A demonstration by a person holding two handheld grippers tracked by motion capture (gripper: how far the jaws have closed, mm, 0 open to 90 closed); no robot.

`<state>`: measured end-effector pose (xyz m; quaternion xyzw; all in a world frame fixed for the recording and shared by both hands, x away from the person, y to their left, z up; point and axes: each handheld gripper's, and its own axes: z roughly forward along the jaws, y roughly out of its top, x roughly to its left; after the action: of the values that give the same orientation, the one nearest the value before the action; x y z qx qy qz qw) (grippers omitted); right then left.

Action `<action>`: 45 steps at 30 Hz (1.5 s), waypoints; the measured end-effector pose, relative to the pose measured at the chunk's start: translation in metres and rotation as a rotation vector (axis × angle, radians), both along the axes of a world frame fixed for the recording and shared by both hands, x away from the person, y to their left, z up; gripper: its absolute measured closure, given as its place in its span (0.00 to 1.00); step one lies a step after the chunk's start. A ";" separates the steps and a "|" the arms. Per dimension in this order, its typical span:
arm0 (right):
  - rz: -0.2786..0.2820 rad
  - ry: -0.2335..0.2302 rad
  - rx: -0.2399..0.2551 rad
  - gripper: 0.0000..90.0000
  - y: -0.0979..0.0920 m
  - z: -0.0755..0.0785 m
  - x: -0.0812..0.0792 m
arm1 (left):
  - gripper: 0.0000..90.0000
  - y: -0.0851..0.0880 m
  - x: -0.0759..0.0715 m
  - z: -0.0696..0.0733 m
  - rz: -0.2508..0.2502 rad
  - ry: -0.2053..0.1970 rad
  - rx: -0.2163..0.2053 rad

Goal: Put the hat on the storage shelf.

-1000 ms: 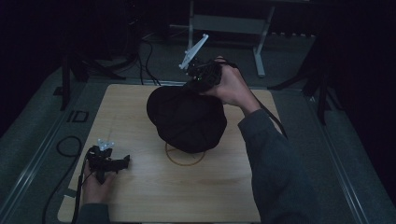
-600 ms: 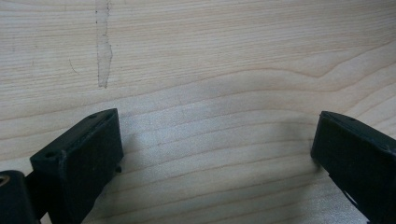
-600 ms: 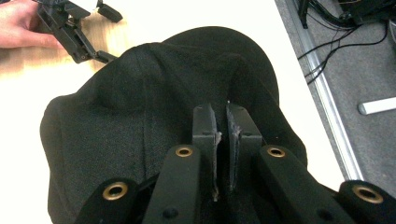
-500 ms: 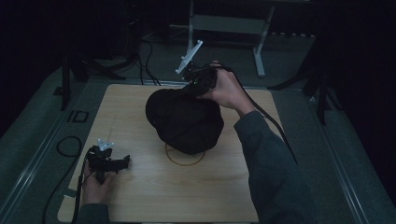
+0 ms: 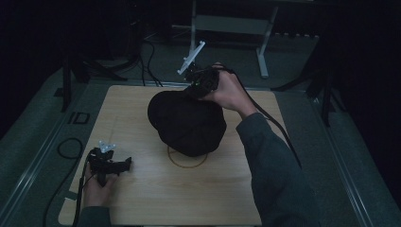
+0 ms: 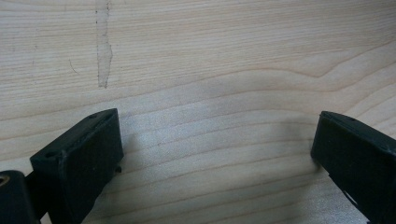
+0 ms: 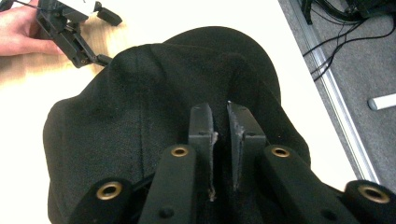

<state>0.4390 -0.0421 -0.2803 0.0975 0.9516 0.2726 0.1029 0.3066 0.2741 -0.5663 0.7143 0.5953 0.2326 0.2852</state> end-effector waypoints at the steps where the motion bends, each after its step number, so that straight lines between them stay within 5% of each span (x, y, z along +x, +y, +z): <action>1: 0.002 0.000 -0.001 0.85 0.000 0.000 0.000 | 0.02 0.000 0.000 0.000 -0.001 0.000 0.000; 15: -0.020 -0.010 0.006 0.64 0.002 -0.001 -0.001 | 0.02 0.000 0.000 0.000 0.000 0.000 0.001; 25: -0.022 0.017 0.054 0.51 -0.003 0.006 -0.004 | 0.02 0.000 0.000 0.000 0.000 0.000 0.000; 32: -0.037 -0.060 0.076 0.39 -0.007 0.010 -0.011 | 0.02 0.000 0.000 0.000 0.000 -0.003 0.001; 45: -0.080 -0.052 0.118 0.36 -0.036 0.007 -0.011 | 0.02 0.000 0.000 0.000 0.000 -0.002 0.001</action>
<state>0.4277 -0.0776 -0.2729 0.1341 0.9263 0.3264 0.1325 0.3067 0.2742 -0.5664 0.7143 0.5948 0.2335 0.2853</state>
